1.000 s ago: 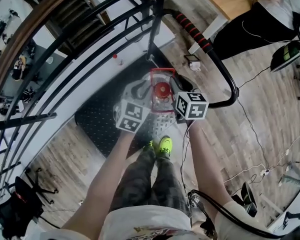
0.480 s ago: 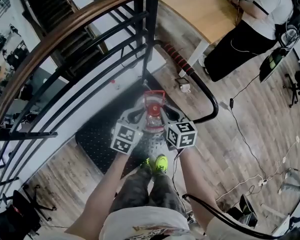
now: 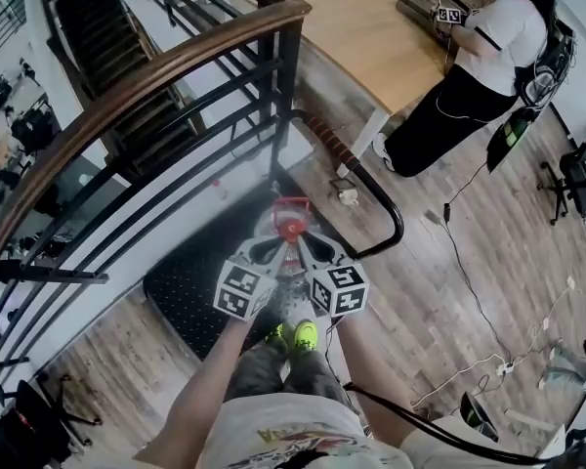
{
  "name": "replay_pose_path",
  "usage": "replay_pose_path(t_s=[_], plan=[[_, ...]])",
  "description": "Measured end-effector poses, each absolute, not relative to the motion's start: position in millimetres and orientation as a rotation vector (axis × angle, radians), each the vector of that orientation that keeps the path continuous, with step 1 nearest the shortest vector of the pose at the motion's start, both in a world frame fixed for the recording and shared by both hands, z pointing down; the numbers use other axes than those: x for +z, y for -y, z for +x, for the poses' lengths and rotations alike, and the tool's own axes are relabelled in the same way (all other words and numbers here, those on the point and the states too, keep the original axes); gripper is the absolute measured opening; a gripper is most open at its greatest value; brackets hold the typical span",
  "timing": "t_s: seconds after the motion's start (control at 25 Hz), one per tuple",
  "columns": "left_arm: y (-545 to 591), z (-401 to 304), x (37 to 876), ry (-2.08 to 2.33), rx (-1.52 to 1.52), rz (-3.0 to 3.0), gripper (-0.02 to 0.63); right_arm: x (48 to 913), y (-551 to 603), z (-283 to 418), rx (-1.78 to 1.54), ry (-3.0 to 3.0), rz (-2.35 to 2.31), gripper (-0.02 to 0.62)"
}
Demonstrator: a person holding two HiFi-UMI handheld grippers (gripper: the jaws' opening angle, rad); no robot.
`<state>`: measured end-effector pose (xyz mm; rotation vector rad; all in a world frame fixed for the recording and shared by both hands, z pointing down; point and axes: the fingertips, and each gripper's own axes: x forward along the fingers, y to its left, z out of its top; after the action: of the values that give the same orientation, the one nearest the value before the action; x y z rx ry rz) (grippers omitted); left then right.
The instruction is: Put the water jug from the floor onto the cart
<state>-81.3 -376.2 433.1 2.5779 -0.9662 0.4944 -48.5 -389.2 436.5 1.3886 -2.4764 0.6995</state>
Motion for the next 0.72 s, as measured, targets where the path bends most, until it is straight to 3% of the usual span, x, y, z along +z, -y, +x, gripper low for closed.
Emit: replay_pose_path(t_s=[0.72], plan=[[342, -74, 374, 1.062, 0.553, 2.646, 0.029, 375, 355, -58, 0.604, 2.554, 1.362, 0.027]])
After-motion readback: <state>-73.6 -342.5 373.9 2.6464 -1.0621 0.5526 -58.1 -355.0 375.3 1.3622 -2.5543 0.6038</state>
